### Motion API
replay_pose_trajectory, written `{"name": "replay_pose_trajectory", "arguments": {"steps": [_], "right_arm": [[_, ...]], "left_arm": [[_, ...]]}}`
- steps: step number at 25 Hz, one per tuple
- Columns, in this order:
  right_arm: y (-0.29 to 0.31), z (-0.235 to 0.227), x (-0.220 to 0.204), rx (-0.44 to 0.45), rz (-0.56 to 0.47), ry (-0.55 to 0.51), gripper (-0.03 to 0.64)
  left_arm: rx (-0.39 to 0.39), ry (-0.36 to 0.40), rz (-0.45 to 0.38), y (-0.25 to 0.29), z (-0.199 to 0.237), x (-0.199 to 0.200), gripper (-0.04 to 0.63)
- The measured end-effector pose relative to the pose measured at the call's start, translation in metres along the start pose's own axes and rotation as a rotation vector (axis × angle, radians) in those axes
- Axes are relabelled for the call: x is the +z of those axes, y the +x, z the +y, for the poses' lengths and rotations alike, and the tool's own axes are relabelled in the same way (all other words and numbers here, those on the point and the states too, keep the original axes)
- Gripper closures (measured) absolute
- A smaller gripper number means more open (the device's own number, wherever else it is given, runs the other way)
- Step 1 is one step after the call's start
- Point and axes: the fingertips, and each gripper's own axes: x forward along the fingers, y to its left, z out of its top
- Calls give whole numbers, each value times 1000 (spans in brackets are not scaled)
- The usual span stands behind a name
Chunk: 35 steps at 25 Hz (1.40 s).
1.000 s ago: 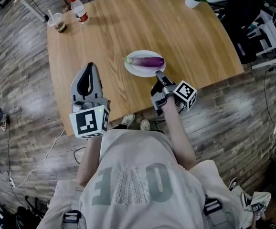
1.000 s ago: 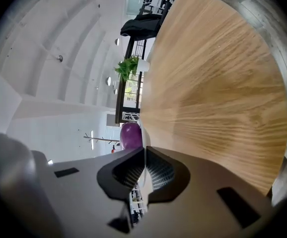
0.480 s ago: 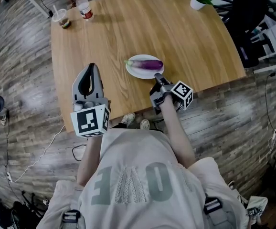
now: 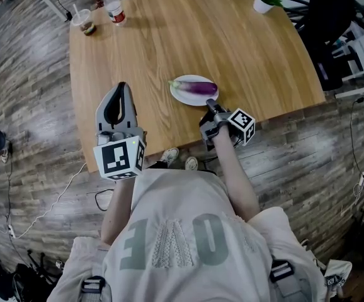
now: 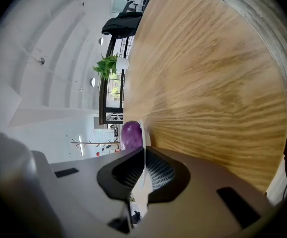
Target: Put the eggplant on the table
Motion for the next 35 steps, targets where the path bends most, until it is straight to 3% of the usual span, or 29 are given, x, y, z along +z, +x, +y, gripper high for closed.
{"name": "replay_pose_trajectory", "arguments": {"steps": [13, 26, 31, 35], "right_arm": [[1, -11, 0, -30, -15, 49, 591], [-1, -16, 3, -132, -35, 9, 583], [-3, -7, 11, -142, -77, 10, 459], [-7, -6, 13, -163, -95, 19, 420]], "left_arm": [[6, 12, 9, -5, -1, -2, 586], [-13, -6, 19, -5, -5, -8, 586], [-11, -14, 17, -3, -3, -9, 586], [-8, -19, 15, -3, -1, -10, 586]]}}
